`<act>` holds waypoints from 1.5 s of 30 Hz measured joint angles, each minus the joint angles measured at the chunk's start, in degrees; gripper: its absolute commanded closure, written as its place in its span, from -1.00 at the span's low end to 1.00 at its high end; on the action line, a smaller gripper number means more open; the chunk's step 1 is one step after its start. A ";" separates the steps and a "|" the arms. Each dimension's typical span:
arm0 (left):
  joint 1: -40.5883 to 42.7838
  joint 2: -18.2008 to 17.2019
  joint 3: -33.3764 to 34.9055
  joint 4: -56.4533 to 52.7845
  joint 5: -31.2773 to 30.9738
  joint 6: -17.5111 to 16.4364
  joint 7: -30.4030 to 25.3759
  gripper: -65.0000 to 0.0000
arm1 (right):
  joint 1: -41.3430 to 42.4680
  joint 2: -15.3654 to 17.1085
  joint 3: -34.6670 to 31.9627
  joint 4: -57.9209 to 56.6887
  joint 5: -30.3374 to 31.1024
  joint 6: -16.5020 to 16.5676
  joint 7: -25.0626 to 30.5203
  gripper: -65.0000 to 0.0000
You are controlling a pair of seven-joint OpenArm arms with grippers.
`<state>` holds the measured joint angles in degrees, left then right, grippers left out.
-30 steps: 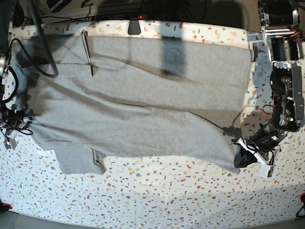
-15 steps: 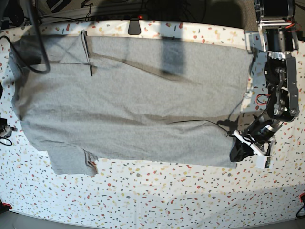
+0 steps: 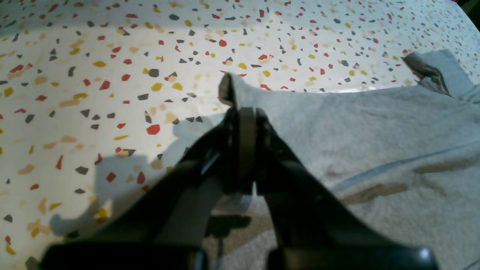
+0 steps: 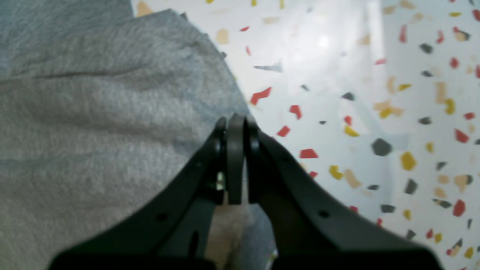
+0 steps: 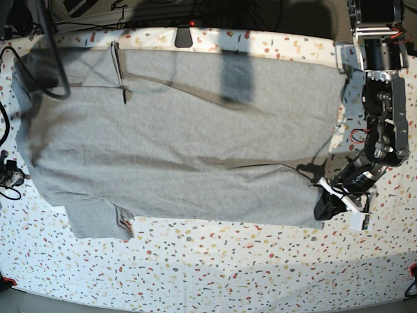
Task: Fold the T-shirt properly
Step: 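Drag the held hem corner with the left gripper toward the collar edge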
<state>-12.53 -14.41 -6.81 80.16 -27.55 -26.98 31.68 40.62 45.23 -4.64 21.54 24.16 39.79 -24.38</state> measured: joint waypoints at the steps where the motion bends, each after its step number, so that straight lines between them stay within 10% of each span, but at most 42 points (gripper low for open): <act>1: 0.02 0.00 0.00 0.00 0.00 0.00 0.00 1.00 | 0.00 -0.11 0.00 0.00 0.00 -0.02 -0.17 1.00; 45: 34.42 -3.80 -8.52 18.91 -1.92 -5.40 -1.57 1.00 | 0.02 0.09 0.00 0.00 8.83 -0.04 -9.57 1.00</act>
<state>21.89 -18.22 -15.33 99.07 -29.47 -32.38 30.11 40.64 45.32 -4.64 21.54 32.99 39.75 -33.95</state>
